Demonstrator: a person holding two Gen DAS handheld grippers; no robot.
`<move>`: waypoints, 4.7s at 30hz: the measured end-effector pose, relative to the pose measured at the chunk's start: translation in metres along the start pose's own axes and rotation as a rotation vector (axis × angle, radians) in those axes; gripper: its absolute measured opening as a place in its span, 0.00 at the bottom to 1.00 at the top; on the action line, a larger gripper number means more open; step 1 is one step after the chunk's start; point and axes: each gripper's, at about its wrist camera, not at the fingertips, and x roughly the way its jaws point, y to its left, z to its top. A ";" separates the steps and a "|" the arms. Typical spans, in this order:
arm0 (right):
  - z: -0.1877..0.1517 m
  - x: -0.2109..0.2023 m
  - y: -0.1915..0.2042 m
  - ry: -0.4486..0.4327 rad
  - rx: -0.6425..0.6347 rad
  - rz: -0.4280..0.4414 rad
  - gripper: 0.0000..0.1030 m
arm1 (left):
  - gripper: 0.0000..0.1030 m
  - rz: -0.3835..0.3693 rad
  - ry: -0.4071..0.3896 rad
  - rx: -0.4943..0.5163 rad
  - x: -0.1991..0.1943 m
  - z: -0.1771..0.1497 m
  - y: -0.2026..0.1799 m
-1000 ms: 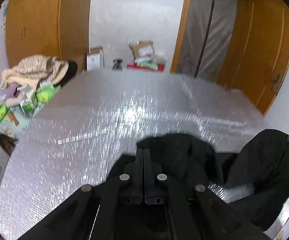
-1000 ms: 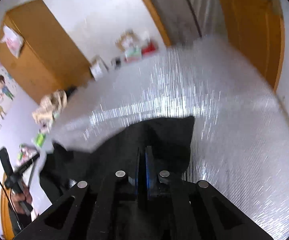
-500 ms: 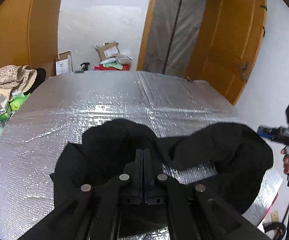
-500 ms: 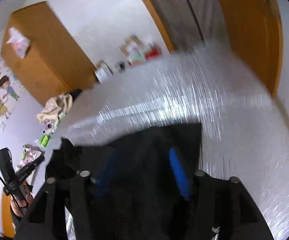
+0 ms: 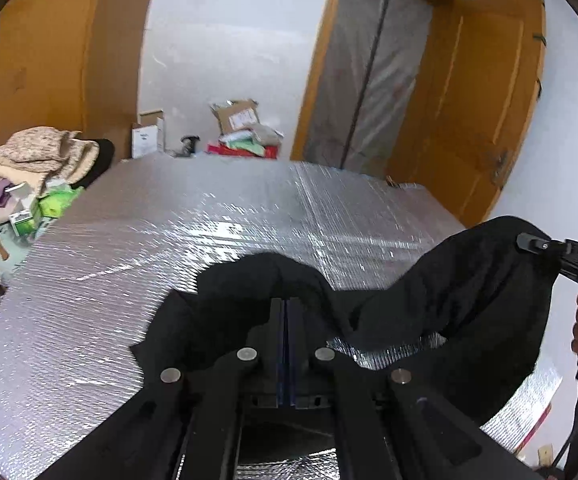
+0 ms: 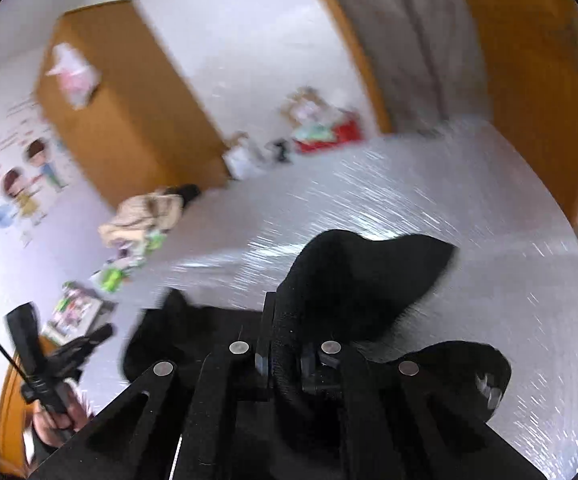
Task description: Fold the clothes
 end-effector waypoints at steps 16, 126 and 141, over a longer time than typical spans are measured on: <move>-0.063 0.005 0.039 0.048 -0.147 0.178 0.55 | 0.01 0.032 -0.080 -0.092 -0.061 -0.011 0.031; -0.109 -0.018 -0.173 0.044 0.448 -0.092 0.62 | 0.02 -0.134 -0.085 -0.002 -0.006 0.013 -0.053; -0.144 -0.113 -0.172 -0.161 0.455 -0.270 0.10 | 0.02 -0.224 0.007 0.067 0.051 0.040 -0.094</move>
